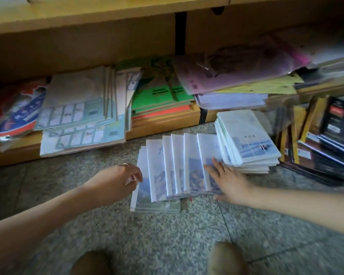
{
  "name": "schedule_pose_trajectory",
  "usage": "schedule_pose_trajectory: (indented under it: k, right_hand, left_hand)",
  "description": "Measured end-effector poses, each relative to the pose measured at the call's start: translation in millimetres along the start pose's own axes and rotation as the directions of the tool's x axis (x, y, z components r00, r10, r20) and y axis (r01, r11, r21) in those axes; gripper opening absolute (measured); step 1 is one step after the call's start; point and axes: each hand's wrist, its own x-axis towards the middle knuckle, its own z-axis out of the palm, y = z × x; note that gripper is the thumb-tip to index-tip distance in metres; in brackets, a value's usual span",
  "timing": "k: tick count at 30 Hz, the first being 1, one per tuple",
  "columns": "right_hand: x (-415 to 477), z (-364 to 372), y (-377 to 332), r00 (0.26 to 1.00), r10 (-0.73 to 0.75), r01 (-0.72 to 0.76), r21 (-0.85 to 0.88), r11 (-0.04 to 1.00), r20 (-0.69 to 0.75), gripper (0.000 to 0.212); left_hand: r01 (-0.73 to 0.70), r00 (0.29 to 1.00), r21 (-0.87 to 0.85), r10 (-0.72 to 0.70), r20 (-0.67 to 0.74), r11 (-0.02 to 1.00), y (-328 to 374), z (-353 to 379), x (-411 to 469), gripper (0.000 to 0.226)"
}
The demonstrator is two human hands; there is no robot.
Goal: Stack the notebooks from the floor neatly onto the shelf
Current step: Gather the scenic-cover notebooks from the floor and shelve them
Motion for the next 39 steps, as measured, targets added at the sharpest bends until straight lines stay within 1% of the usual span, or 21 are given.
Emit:
schedule_pose_trajectory:
  k: [2, 4, 6, 8, 9, 13, 17, 20, 22, 23, 25, 27, 28, 29, 30, 31, 32, 34, 36, 37, 39]
  right_hand:
    - [4.9, 6.2, 0.0, 1.0, 0.021, -0.021, -0.003, 1.0, -0.017, 0.099]
    - [4.9, 6.9, 0.5, 0.999, 0.008, -0.008, -0.018, 1.0, -0.031, 0.095]
    - [3.9, 5.4, 4.8, 0.998, -0.013, 0.012, -0.028, 1.0, -0.065, 0.098]
    - [1.6, 4.3, 7.6, 0.999, -0.014, 0.013, -0.024, 1.0, -0.044, 0.101]
    - [0.2, 6.2, 6.9, 0.998, -0.013, 0.013, -0.007, 1.0, -0.06, 0.1]
    - [-1.3, 11.0, 1.3, 0.997, -0.022, 0.02, -0.02, 1.0, -0.073, 0.085]
    - [2.5, 1.8, -2.1, 1.0, -0.003, 0.003, 0.0, 1.0, -0.003, 0.069]
    - [7.8, -12.0, -6.9, 0.996, -0.04, 0.039, 0.006, 0.999, 0.074, 0.067]
    - [10.8, -17.7, -2.6, 0.995, -0.076, 0.076, -0.007, 0.997, 0.058, 0.066]
    - [11.5, -16.9, 0.8, 0.996, -0.079, 0.08, -0.014, 0.997, 0.042, 0.066]
    - [4.7, -14.1, 7.0, 0.999, -0.037, 0.038, 0.022, 0.999, -0.02, 0.065]
    - [-1.8, -9.4, 1.8, 0.999, 0.038, -0.033, 0.129, 0.991, -0.031, 0.059]
    - [-3.9, -6.1, -3.2, 0.995, 0.092, -0.081, 0.196, 0.977, -0.049, 0.062]
    - [-4.8, -6.3, -8.4, 0.985, 0.154, -0.13, 0.254, 0.958, -0.076, 0.07]
    - [-5.0, -7.0, -11.8, 0.975, 0.206, -0.174, 0.282, 0.944, -0.088, 0.079]
    - [-4.8, -8.1, -13.2, 0.965, 0.243, -0.208, 0.273, 0.939, -0.103, 0.084]
    - [-4.4, -8.0, -13.1, 0.952, 0.281, -0.244, 0.249, 0.937, -0.125, 0.085]
    - [-4.7, -5.8, -10.4, 0.924, 0.346, -0.315, 0.191, 0.93, -0.164, 0.077]
    - [-6.8, -9.6, -7.7, 0.918, 0.38, -0.361, 0.15, 0.92, -0.119, 0.058]
    - [-8.2, -13.8, -7.0, 0.917, 0.391, -0.374, 0.171, 0.912, -0.079, 0.049]
    - [-9.7, -24.9, -5.0, 0.906, 0.417, -0.392, 0.229, 0.891, -0.074, 0.041]
  left_hand:
    - [-0.055, 0.998, -0.008, 0.056, 0.032, 0.998, 3.5, 1.1, 15.8, 0.019]
    - [-0.096, 0.995, -0.067, 0.098, 0.031, 0.993, 7.4, 2.5, 33.3, 0.018]
    - [-0.137, 0.989, -0.147, 0.143, 0.031, 0.98, 13.9, 6.4, 50.8, 0.018]
    - [-0.16, 0.982, -0.217, 0.178, 0.063, 0.963, 22.8, 11.5, 65.5, 0.019]
    - [-0.173, 0.977, -0.247, 0.198, 0.08, 0.953, 28.0, 14.5, 72.0, 0.019]
    - [-0.265, 0.944, -0.343, 0.315, 0.098, 0.901, 48.3, 27.9, 93.5, 0.02]
    - [-0.3, 0.918, -0.415, 0.378, 0.119, 0.859, 60.9, 43.8, 106.4, 0.022]
    - [-0.314, 0.898, -0.426, 0.411, 0.155, 0.848, 63.9, 54.3, 113.1, 0.025]
    - [-0.284, 0.903, -0.455, 0.395, 0.168, 0.844, 60.4, 61.2, 119.0, 0.025]
    - [-0.247, 0.913, -0.48, 0.368, 0.175, 0.842, 56.9, 64.5, 122.6, 0.026]
    - [-0.156, 0.934, -0.519, 0.297, 0.199, 0.84, 53.6, 66.8, 126.6, 0.027]
    - [-0.104, 0.934, -0.546, 0.271, 0.234, 0.831, 51.3, 68.8, 130.0, 0.027]
    - [-0.09, 0.935, -0.559, 0.263, 0.237, 0.825, 51.2, 68.7, 130.5, 0.027]
    - [-0.071, 0.941, -0.573, 0.244, 0.232, 0.816, 51.7, 68.5, 130.4, 0.027]
    - [-0.047, 0.95, -0.59, 0.218, 0.221, 0.806, 52.8, 68.8, 129.5, 0.026]
    - [-0.023, 0.961, -0.611, 0.186, 0.205, 0.791, 54.9, 69.3, 128.0, 0.026]
    - [-0.005, 0.971, -0.627, 0.153, 0.183, 0.779, 56.9, 70.3, 126.3, 0.027]
    - [-0.026, 0.982, -0.625, 0.138, 0.131, 0.78, 61.7, 72.0, 121.4, 0.029]
    - [-0.077, 0.98, -0.605, 0.171, 0.099, 0.793, 65.8, 71.7, 116.1, 0.03]
    - [-0.086, 0.98, -0.603, 0.177, 0.094, 0.793, 66.9, 70.9, 113.8, 0.031]
    - [-0.07, 0.98, -0.63, 0.171, 0.101, 0.773, 67.9, 66.1, 110.5, 0.029]
